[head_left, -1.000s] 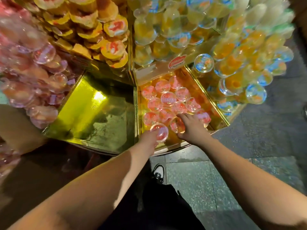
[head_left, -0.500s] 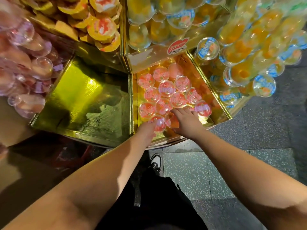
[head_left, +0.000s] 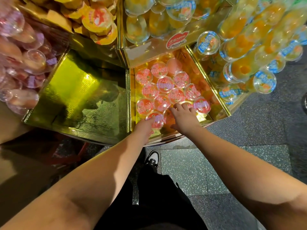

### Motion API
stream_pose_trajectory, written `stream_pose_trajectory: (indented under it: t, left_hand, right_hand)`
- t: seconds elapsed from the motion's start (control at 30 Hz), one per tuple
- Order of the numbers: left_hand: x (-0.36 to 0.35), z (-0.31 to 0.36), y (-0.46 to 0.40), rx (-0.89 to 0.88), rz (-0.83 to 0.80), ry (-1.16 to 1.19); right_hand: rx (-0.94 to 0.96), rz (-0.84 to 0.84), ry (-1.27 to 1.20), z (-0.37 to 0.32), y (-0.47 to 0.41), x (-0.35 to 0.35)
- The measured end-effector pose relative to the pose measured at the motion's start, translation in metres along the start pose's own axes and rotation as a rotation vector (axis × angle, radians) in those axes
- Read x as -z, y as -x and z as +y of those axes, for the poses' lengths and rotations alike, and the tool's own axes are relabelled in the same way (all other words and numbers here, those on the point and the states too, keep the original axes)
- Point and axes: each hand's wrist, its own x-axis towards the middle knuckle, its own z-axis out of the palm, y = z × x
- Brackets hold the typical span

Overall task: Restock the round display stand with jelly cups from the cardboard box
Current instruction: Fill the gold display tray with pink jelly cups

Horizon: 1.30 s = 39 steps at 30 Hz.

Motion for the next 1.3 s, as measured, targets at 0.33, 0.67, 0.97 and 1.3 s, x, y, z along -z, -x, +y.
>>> stream_pose_trajectory:
  t: [0.33, 0.67, 0.97, 1.3]
  left_hand:
    - [0.004, 0.011, 0.014, -0.003, -0.060, -0.109]
    - [0.094, 0.049, 0.099, -0.175, -0.226, -0.141]
    - [0.295, 0.052, 0.171, -0.538, 0.163, -0.006]
    - [0.547, -0.067, 0.161, -0.434, 0.579, 0.011]
  right_hand:
    - [0.013, -0.063, 0.088, -0.003, -0.002, 0.010]
    - [-0.001, 0.122, -0.075, -0.024, 0.019, 0.099]
    - [0.338, 0.234, -0.226, -0.196, 0.010, 0.215]
    - [0.750, 0.156, -0.149, -0.501, -0.014, 0.211]
